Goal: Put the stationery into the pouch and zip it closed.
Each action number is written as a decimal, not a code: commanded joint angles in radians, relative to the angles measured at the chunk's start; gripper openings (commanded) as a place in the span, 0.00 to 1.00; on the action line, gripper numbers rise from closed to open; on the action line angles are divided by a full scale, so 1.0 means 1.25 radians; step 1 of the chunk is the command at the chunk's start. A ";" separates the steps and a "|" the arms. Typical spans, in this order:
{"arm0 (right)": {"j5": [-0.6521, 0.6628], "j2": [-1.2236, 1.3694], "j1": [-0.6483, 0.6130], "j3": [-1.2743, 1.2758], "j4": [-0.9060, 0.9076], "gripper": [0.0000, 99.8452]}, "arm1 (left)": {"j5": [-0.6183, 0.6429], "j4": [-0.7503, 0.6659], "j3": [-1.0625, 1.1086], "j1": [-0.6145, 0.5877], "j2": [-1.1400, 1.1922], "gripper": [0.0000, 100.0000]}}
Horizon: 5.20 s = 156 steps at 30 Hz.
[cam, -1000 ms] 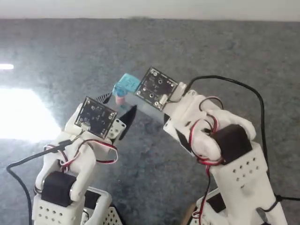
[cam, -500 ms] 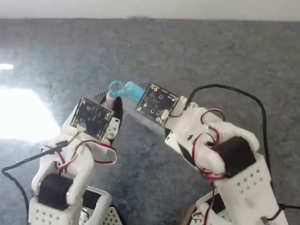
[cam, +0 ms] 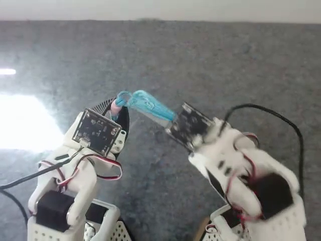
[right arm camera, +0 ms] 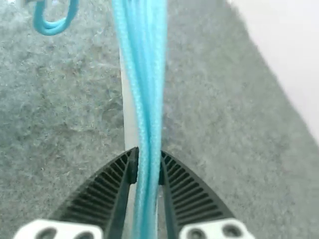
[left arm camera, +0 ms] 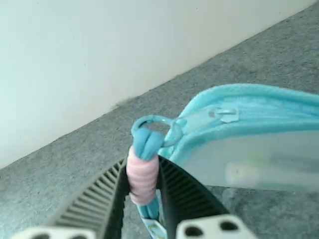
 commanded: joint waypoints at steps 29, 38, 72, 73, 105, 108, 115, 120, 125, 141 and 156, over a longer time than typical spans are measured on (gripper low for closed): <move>-0.039 0.064 -0.125 -0.664 0.159 0.01 | -0.007 -0.087 0.145 0.004 0.006 0.01; -0.066 0.117 -0.125 -0.561 0.230 0.01 | -0.002 -0.098 0.126 0.005 0.007 0.01; -0.243 0.141 -0.219 0.018 -0.160 0.28 | -0.002 -0.099 0.131 -0.059 0.009 0.01; -0.236 0.123 -0.233 0.048 -0.165 0.28 | -0.002 -0.098 0.131 -0.059 0.009 0.01; -0.193 0.226 -0.195 0.234 -0.431 0.09 | -0.002 -0.097 0.131 -0.059 0.007 0.01; -0.194 0.217 -0.195 0.238 -0.429 0.01 | -0.002 -0.097 0.131 -0.059 0.007 0.01; -0.303 0.100 -0.121 0.249 -0.430 0.01 | -0.002 -0.097 0.131 -0.059 0.007 0.01; -0.304 0.087 -0.095 0.279 -0.446 0.01 | -0.002 -0.097 0.131 -0.058 0.007 0.01; -0.298 0.078 -0.110 0.258 -0.446 0.00 | -0.002 -0.087 0.131 -0.059 0.007 0.01; -0.173 -0.152 -0.179 0.106 -0.152 0.00 | -0.006 -0.110 0.132 -0.128 0.009 0.01; -0.190 -0.061 -0.182 -0.026 -0.079 0.01 | -0.007 -0.113 0.160 -0.072 0.009 0.01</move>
